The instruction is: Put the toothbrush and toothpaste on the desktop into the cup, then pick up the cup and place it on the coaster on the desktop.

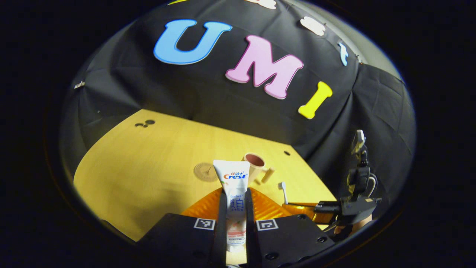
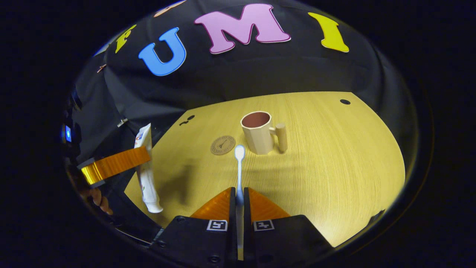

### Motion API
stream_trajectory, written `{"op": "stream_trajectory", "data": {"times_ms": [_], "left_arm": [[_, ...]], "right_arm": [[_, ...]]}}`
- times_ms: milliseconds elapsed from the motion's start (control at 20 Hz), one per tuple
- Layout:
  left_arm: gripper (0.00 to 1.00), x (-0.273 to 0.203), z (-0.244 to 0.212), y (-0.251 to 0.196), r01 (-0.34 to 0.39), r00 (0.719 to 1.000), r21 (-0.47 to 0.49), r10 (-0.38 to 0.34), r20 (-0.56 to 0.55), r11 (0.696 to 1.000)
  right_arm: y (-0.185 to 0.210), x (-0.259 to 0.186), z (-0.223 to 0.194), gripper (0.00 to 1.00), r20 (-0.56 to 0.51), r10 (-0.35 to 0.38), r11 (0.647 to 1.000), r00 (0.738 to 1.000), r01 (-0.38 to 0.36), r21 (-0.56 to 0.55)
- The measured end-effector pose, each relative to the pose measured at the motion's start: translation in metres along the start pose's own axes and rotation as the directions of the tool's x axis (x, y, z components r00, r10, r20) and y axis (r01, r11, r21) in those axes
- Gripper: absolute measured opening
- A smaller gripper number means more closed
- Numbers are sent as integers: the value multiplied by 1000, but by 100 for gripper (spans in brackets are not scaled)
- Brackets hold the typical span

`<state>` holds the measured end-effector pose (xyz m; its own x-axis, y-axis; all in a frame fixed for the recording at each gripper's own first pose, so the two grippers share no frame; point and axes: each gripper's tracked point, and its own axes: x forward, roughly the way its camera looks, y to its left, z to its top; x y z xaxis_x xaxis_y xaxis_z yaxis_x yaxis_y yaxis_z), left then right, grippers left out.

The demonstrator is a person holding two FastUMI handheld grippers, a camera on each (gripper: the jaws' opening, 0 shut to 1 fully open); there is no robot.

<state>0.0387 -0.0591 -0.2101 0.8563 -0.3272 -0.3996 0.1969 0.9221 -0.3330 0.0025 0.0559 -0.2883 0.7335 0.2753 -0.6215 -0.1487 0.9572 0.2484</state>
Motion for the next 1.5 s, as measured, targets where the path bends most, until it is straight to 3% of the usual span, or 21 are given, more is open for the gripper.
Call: {"op": "stream_trajectory", "data": {"times_ms": [50,250,300,350,450,750,900,1100,1500], "left_arm": [[25,11,14,-7,21,999,14,-22,33,1000],[25,53,61,-37,112,979,34,-116,169,993],[21,62,69,-42,132,970,30,-135,201,991],[25,67,79,-49,147,961,26,-149,233,989],[25,84,93,-58,172,941,23,-171,290,985],[25,152,105,-51,151,915,7,-142,378,989],[25,197,97,-45,116,921,9,-111,373,993],[25,243,69,-41,82,950,27,-86,299,996],[27,254,24,-39,65,976,47,-73,204,997]], "right_arm": [[-1,-2,6,11,17,10,1000,1000,-10,9],[-11,-11,12,11,51,26,999,998,-28,31],[-13,-12,11,10,51,26,999,998,-28,29],[-18,-12,10,11,49,23,999,999,-24,28],[-25,-9,12,11,41,25,999,999,-26,38],[-42,-12,14,11,31,55,997,998,-57,47],[-53,-12,14,10,25,46,997,999,-48,55],[-62,-13,15,10,10,40,997,999,-41,64],[-71,-8,21,11,16,33,995,999,-34,89]]}}
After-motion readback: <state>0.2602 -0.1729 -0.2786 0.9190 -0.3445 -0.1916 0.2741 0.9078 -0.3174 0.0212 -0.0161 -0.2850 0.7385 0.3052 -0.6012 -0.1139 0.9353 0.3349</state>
